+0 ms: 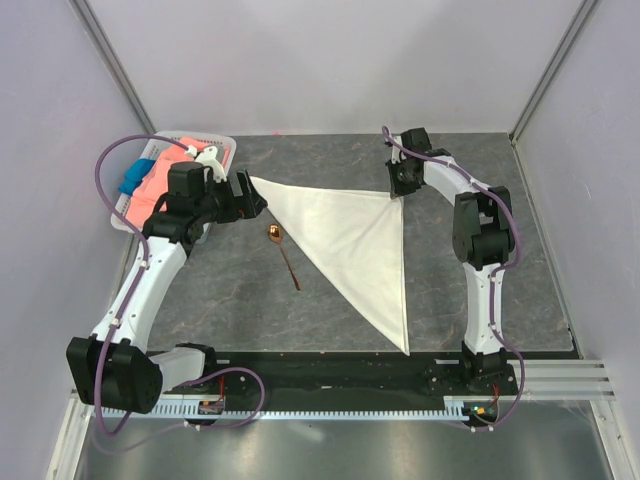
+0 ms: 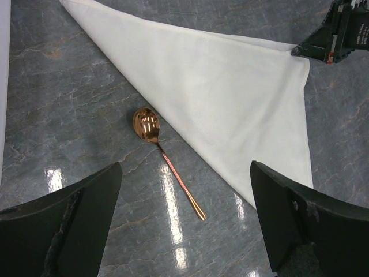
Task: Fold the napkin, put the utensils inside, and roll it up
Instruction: Fold the napkin
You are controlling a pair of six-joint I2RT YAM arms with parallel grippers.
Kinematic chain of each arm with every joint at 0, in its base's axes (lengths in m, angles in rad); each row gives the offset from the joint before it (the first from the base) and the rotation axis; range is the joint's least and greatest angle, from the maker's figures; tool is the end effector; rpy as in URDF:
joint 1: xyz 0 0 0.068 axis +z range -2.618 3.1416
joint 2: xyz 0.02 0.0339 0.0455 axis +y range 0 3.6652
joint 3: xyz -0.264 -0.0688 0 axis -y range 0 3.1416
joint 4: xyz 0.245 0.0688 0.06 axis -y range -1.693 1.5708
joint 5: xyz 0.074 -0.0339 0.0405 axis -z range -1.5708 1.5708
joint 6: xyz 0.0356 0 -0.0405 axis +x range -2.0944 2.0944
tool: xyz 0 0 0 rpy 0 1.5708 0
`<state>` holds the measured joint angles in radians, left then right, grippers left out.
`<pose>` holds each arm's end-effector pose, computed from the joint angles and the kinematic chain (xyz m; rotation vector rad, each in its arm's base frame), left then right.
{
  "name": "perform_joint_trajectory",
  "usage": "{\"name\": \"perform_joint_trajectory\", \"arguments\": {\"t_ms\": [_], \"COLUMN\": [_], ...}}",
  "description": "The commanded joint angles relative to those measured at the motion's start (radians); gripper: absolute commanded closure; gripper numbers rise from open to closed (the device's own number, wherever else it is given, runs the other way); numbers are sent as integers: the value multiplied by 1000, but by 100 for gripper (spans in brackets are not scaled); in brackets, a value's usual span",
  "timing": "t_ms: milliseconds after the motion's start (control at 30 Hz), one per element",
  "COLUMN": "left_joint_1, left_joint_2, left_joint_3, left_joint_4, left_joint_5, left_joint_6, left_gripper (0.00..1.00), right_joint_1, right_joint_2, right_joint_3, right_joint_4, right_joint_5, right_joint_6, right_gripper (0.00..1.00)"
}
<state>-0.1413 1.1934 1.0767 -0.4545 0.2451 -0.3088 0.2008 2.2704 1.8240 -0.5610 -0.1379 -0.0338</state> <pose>0.2605 -0.0458 0.3313 -0.0360 2.1685 -0.5235 0.4843 0.1036 0.1715 -0.3533 2.5576 0.2400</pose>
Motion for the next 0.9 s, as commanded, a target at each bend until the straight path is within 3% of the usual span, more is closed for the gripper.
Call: {"name": "perform_joint_trajectory", "arguments": {"t_ms": [0, 100, 500, 867], "left_joint_1": [3, 3, 3, 3], "left_joint_2": [2, 3, 2, 3], "left_joint_3": [3, 5, 5, 5], "left_joint_4": [33, 34, 33, 31], "left_joint_5": [19, 20, 20, 22], "left_joint_6": [-6, -6, -7, -6], "left_gripper": [0, 0, 0, 0], "right_joint_1": [-1, -1, 0, 0], "right_joint_2": [-57, -69, -98, -5], "right_joint_3": [15, 3, -22, 38], "right_joint_4": [39, 62, 130, 148], "right_joint_5": [-12, -20, -49, 18], "right_joint_6": [-24, -26, -25, -37], "right_gripper": [95, 100, 100, 100]}}
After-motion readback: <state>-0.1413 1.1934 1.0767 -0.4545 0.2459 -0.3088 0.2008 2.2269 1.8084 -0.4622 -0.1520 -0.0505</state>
